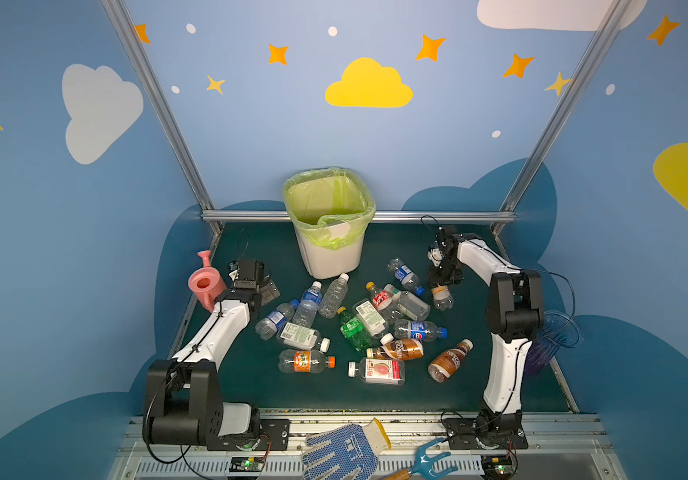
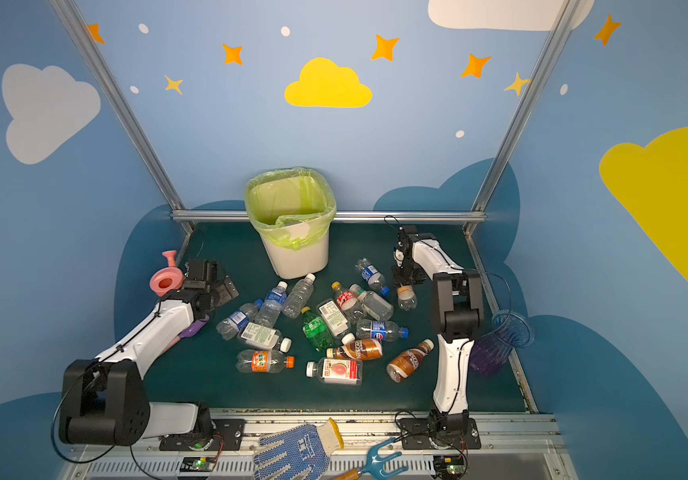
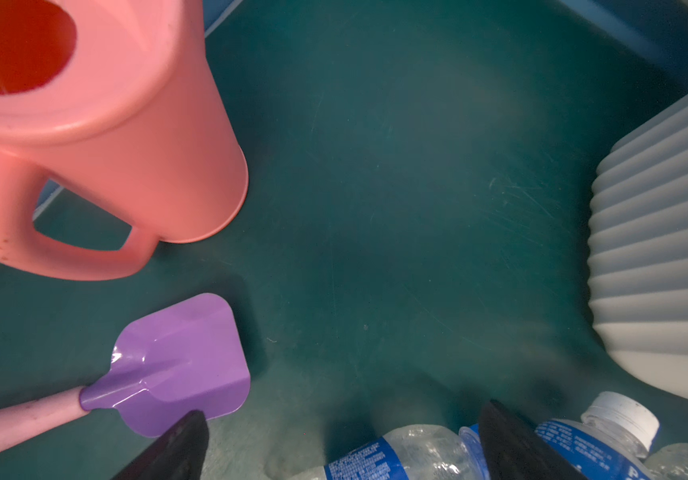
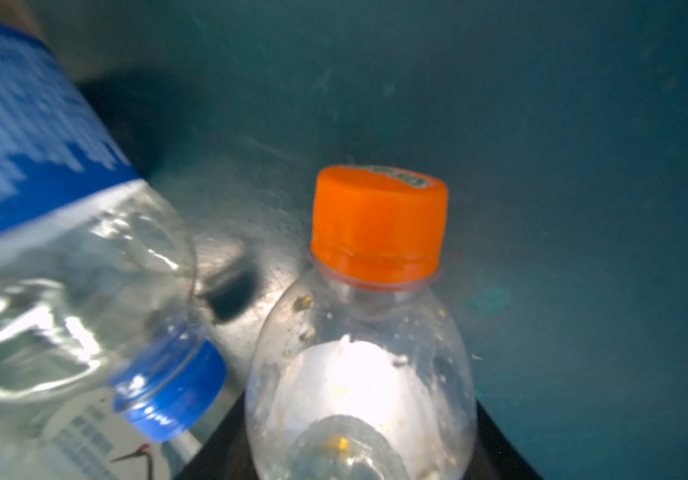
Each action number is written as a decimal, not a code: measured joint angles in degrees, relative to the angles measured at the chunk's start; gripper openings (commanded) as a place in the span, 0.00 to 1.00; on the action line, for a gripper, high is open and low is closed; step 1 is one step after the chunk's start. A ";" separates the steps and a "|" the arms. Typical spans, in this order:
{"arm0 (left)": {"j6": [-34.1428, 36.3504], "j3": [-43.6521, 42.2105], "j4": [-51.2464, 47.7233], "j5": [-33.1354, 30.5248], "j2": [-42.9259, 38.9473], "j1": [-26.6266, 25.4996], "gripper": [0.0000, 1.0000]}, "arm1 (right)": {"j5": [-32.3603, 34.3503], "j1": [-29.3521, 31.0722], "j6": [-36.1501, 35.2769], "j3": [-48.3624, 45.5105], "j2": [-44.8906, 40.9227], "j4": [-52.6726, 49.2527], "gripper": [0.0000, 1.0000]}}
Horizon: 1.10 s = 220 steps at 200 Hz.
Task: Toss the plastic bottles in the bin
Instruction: 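Lift the orange-capped bottle with the right gripper and release it over the bin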
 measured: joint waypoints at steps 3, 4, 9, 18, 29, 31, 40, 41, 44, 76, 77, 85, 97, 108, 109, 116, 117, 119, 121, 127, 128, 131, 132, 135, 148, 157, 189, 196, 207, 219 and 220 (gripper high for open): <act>-0.02 0.04 0.02 -0.02 0.00 0.02 1.00 | -0.04 -0.04 0.02 0.42 0.00 -0.09 0.47; -0.02 0.07 0.02 -0.04 0.00 0.02 1.00 | -0.20 -0.09 0.07 0.72 -0.09 -0.15 0.47; -0.07 0.11 0.00 -0.11 0.00 0.00 1.00 | -0.50 -0.22 0.17 1.73 -0.35 -0.35 0.47; -0.09 0.09 -0.04 -0.17 0.00 0.00 1.00 | -1.22 -0.50 0.48 3.65 -1.14 -0.76 0.47; -0.22 0.09 -0.17 -0.17 0.00 0.00 1.00 | -2.36 -0.98 1.20 6.60 -3.08 -0.87 0.47; -0.26 0.09 -0.20 -0.20 0.00 0.00 1.00 | -2.60 -1.07 1.49 7.26 -3.58 -0.76 0.47; -0.31 0.09 -0.24 -0.20 0.00 0.00 1.00 | -3.65 -1.27 2.19 9.79 -6.08 -0.17 0.46; -0.31 0.11 -0.24 -0.20 0.00 0.00 1.00 | -3.72 -1.29 2.25 10.01 -6.32 -0.07 0.46; -0.31 0.11 -0.24 -0.20 0.00 0.00 1.00 | -4.11 -1.33 2.43 10.80 -7.26 0.26 0.45; -0.50 0.11 -0.28 -0.37 0.00 0.00 1.00 | -7.74 -1.77 7.61 15.72 -21.40 11.43 0.46; -0.50 0.09 -0.28 -0.39 0.00 0.00 1.00 | -7.89 -1.77 8.00 15.89 -22.05 11.96 0.46; -0.50 0.09 -0.28 -0.42 0.00 0.02 1.00 | -8.79 -1.75 9.57 16.83 -25.33 15.56 0.46; -0.50 0.11 -0.28 -0.39 0.00 0.02 1.00 | -10.14 -1.73 12.76 18.12 -29.64 21.66 0.47; -0.50 0.09 -0.28 -0.37 0.00 0.02 1.00 | -11.78 -1.42 15.39 19.02 -32.11 26.69 0.47; -0.50 0.09 -0.28 -0.37 0.00 0.02 1.00 | -11.91 -1.40 15.69 19.08 -32.24 26.99 0.47; -0.50 0.09 -0.28 -0.35 0.00 0.02 1.00 | -13.03 -1.05 17.79 19.67 -32.89 30.03 0.48; -0.50 0.09 -0.28 -0.37 0.00 0.02 1.00 | -13.18 -1.03 17.79 19.71 -32.87 30.40 0.48; -0.52 0.09 -0.28 -0.35 0.00 0.02 1.00 | -13.64 -0.87 18.84 19.93 -32.92 31.30 0.48; -0.52 0.11 -0.28 -0.35 0.00 0.02 1.00 | -13.92 -0.68 19.06 20.24 -32.89 32.02 0.48; -0.52 0.11 -0.28 -0.33 0.00 0.02 1.00 | -14.93 0.00 20.55 21.22 -32.52 33.88 0.48; -0.55 0.09 -0.31 -0.33 0.00 0.02 1.00 | -14.99 0.13 20.76 21.40 -32.41 34.01 0.48; -0.55 0.09 -0.31 -0.33 0.00 0.02 1.00 | -15.54 0.61 21.27 22.16 -32.02 34.82 0.48; -0.55 0.09 -0.31 -0.31 0.00 0.02 1.00 | -15.69 0.72 21.38 22.32 -31.87 35.04 0.48; -0.57 0.09 -0.31 -0.28 0.00 0.02 1.00 | -16.13 1.44 22.01 23.17 -30.97 35.60 0.48; -0.74 0.09 -0.33 -0.07 0.00 0.00 1.00 | -18.38 5.01 23.15 28.63 -25.75 36.22 0.50; -0.81 0.09 -0.33 0.09 0.00 0.00 1.00 | -20.26 7.76 23.37 33.81 -20.44 35.78 0.51; -1.18 0.09 -0.37 0.50 0.00 0.00 1.00 | -25.40 15.63 22.53 55.74 4.28 26.69 0.76; -1.18 0.09 -0.39 0.63 0.00 -0.02 1.00 | -25.97 16.87 22.36 59.30 9.25 23.91 0.85; -1.18 0.09 -0.50 0.74 0.00 -0.02 1.00 | -26.14 17.94 21.62 60.78 13.38 20.74 0.88; -1.16 0.09 -0.83 0.76 0.00 -0.02 1.00 | -25.33 18.51 21.29 58.62 14.36 18.18 0.92; -1.16 0.11 -0.87 0.79 0.00 -0.02 1.00 | -25.20 18.51 21.35 58.07 14.14 18.10 0.92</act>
